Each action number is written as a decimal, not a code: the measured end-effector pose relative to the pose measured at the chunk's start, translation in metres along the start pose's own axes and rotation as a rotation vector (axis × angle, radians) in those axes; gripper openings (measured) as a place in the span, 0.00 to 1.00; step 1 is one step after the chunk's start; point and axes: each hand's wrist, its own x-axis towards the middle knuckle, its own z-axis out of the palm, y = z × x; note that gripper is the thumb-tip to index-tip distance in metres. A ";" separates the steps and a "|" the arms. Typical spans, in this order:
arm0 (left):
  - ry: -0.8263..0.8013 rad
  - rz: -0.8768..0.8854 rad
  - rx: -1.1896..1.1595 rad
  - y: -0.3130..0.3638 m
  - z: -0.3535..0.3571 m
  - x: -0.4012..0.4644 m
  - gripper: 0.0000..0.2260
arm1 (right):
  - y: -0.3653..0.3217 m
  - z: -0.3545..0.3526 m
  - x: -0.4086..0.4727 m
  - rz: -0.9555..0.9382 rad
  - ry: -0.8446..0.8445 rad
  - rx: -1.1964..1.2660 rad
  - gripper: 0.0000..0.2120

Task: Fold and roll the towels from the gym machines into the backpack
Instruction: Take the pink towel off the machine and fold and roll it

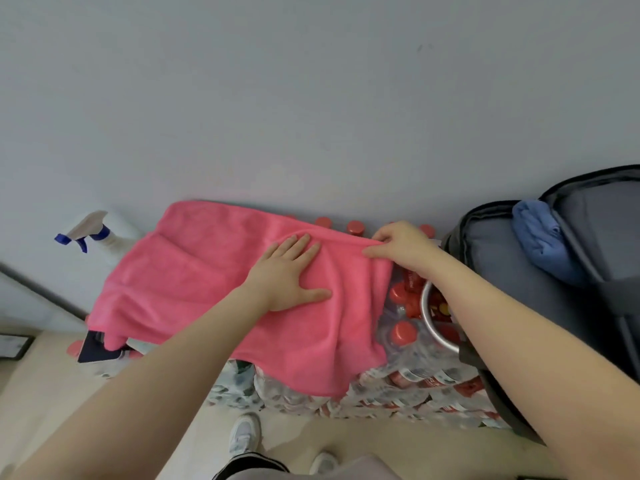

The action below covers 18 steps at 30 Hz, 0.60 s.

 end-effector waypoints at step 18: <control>0.052 0.002 -0.246 -0.017 -0.022 0.002 0.32 | -0.054 -0.004 -0.031 -0.246 0.139 0.483 0.10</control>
